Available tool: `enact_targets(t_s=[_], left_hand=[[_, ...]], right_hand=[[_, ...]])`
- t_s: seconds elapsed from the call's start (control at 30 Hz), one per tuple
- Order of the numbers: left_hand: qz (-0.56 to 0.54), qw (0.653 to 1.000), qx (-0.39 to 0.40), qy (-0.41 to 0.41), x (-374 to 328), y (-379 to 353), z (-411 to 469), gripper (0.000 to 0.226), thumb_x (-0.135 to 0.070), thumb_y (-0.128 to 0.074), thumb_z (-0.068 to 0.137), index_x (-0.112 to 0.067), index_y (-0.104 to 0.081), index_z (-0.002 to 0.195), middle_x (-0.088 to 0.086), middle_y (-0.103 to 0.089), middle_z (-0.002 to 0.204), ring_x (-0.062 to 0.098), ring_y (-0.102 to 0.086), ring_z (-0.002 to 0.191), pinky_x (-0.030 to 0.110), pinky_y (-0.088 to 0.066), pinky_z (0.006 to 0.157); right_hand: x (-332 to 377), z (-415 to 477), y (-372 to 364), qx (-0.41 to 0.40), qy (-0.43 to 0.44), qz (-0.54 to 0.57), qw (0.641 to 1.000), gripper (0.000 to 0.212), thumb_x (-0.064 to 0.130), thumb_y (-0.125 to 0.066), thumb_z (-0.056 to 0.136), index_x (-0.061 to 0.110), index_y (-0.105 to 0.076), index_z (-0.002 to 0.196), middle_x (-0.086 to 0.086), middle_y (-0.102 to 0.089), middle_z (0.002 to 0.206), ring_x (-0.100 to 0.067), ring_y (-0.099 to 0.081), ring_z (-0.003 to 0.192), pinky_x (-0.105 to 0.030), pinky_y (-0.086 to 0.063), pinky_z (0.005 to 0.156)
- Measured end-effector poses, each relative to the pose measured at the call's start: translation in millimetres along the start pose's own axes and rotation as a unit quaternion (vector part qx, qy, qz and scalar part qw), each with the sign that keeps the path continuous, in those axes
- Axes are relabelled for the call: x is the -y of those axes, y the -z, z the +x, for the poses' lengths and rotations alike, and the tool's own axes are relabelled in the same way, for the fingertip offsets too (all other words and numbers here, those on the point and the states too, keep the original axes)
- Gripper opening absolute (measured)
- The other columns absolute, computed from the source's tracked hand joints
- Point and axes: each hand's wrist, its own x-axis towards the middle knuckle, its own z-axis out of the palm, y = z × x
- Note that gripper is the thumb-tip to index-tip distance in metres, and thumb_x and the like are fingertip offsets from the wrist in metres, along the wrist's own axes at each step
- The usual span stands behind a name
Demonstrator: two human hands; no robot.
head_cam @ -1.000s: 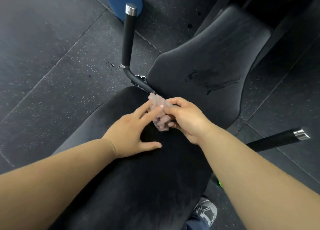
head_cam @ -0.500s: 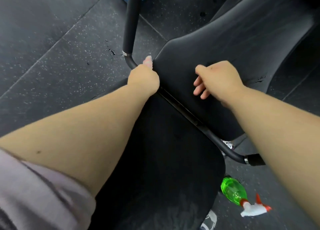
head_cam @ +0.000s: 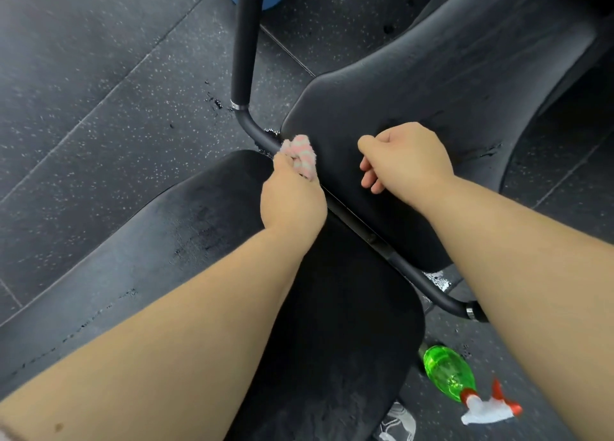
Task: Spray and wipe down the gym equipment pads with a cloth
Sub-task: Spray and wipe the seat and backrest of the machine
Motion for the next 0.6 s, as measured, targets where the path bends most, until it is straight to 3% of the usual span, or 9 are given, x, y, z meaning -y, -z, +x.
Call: enact_targets(t_s=[0.1,0.27,0.37,0.43,0.47,0.53,0.6], left_hand=[[0.056,0.997,0.032,-0.035,-0.3,-18.5,-33.2,0.048,-0.018,-0.046,0.098,-0.005,-0.033,0.142,0.009,-0.062,0.123,0.028,-0.063,0.108,0.027,-0.040,0.078],[0.017,0.994,0.105,-0.033,-0.4,-28.8,-72.7,0.035,-0.026,-0.051,0.098,-0.010,-0.043,0.129,0.009,-0.066,0.095,0.025,-0.063,0.085,0.034,-0.047,0.067],[-0.120,0.981,0.151,-0.037,3.3,0.3,-58.4,0.031,-0.044,-0.052,0.093,-0.017,-0.060,0.107,-0.002,-0.070,0.089,0.020,-0.068,0.084,0.033,-0.054,0.072],[-0.290,0.930,0.227,-0.004,0.3,22.7,-55.9,0.021,-0.026,-0.051,0.095,-0.017,-0.067,0.106,-0.005,-0.072,0.087,0.012,-0.069,0.077,0.025,-0.054,0.067],[-0.352,0.898,0.263,0.010,-0.5,31.4,-53.9,0.026,-0.011,-0.048,0.094,-0.017,-0.068,0.110,-0.002,-0.074,0.091,0.012,-0.069,0.077,0.023,-0.053,0.066],[-0.398,0.858,0.325,0.024,-2.5,45.8,-48.8,0.039,0.007,-0.040,0.089,-0.008,-0.066,0.115,0.009,-0.074,0.106,0.018,-0.071,0.093,0.027,-0.052,0.070],[-0.408,0.831,0.379,-0.008,-3.3,56.4,-41.1,0.044,0.021,-0.033,0.079,0.004,-0.058,0.112,0.023,-0.068,0.114,0.028,-0.068,0.108,0.035,-0.050,0.075]], right_hand=[[-1.0,-1.0,0.0,0.003,0.007,-0.005,1.000,0.032,0.030,-0.046,0.085,0.017,-0.070,0.068,0.006,-0.070,0.058,-0.008,-0.066,0.054,-0.030,-0.056,0.075],[-4.9,-4.9,3.4,0.021,0.029,0.011,0.999,0.031,0.027,-0.046,0.086,0.015,-0.069,0.070,0.004,-0.071,0.060,-0.009,-0.067,0.058,-0.031,-0.055,0.076],[-13.3,-15.1,3.2,0.009,0.025,0.087,0.996,0.025,0.023,-0.049,0.086,0.015,-0.069,0.074,0.004,-0.072,0.066,-0.010,-0.067,0.059,-0.030,-0.051,0.066],[-20.2,-29.6,-1.4,0.017,0.027,0.140,0.990,0.019,0.016,-0.055,0.084,0.025,-0.071,0.086,0.006,-0.074,0.081,-0.010,-0.068,0.071,-0.028,-0.052,0.068],[-23.1,-39.5,-5.0,0.038,0.035,0.156,0.986,0.028,0.010,-0.058,0.082,0.029,-0.071,0.097,0.009,-0.073,0.090,-0.009,-0.068,0.079,-0.025,-0.053,0.072],[-27.4,-58.3,-9.5,0.097,0.041,0.206,0.973,0.050,0.001,-0.060,0.079,0.034,-0.067,0.116,0.013,-0.070,0.104,-0.005,-0.066,0.090,-0.021,-0.050,0.077],[-29.2,-71.2,-10.6,0.151,0.019,0.297,0.943,0.053,-0.001,-0.062,0.081,0.034,-0.066,0.119,0.013,-0.073,0.097,-0.005,-0.068,0.086,-0.020,-0.051,0.076]])
